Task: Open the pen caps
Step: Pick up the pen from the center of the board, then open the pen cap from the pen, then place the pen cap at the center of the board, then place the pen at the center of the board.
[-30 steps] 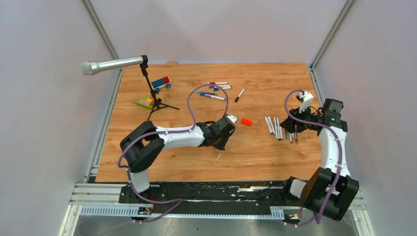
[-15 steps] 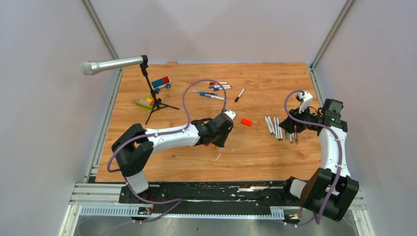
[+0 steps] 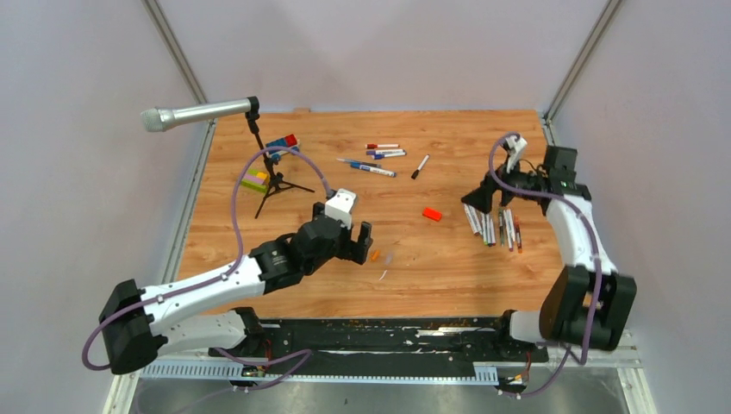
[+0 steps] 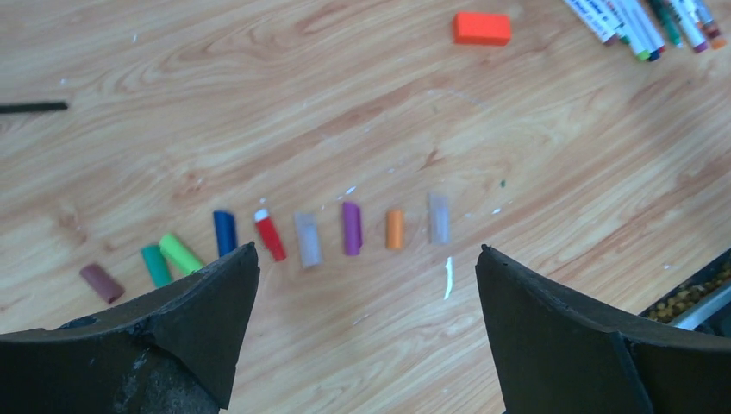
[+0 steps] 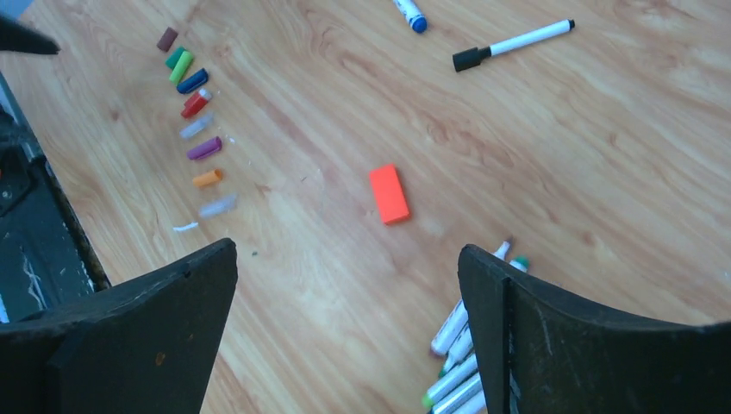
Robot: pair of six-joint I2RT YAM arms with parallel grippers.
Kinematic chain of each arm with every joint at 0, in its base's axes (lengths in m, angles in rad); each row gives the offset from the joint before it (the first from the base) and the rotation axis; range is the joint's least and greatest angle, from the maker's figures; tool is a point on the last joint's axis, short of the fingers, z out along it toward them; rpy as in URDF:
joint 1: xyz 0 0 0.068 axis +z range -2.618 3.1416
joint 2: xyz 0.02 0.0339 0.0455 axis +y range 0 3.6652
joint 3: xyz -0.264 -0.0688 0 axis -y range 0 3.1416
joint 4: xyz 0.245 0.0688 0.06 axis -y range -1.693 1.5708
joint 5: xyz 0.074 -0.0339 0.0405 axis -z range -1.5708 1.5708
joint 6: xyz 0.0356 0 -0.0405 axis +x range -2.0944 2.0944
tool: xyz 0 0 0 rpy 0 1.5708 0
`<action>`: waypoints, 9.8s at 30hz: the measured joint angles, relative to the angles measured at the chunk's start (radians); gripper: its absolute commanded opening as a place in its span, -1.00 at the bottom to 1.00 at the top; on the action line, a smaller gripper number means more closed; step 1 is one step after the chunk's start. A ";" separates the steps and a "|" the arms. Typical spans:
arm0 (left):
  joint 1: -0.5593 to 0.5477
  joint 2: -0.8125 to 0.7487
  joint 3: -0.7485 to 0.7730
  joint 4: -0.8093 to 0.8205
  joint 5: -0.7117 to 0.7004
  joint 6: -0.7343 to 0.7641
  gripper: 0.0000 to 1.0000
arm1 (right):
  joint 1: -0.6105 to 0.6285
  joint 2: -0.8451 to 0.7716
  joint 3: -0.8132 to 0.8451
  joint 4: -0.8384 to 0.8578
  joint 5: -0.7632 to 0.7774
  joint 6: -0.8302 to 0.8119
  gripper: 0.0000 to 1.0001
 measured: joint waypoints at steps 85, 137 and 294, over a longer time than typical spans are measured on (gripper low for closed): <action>0.192 0.226 -0.183 0.528 0.236 -0.334 1.00 | 0.523 0.704 0.404 0.275 0.689 0.758 -1.00; 0.296 0.898 0.156 0.856 0.560 -0.596 -1.00 | 0.545 0.477 0.186 0.388 0.440 0.767 0.41; 0.271 0.092 -0.044 0.063 0.276 -0.039 -1.00 | 0.153 0.523 0.287 0.192 0.619 0.496 -0.96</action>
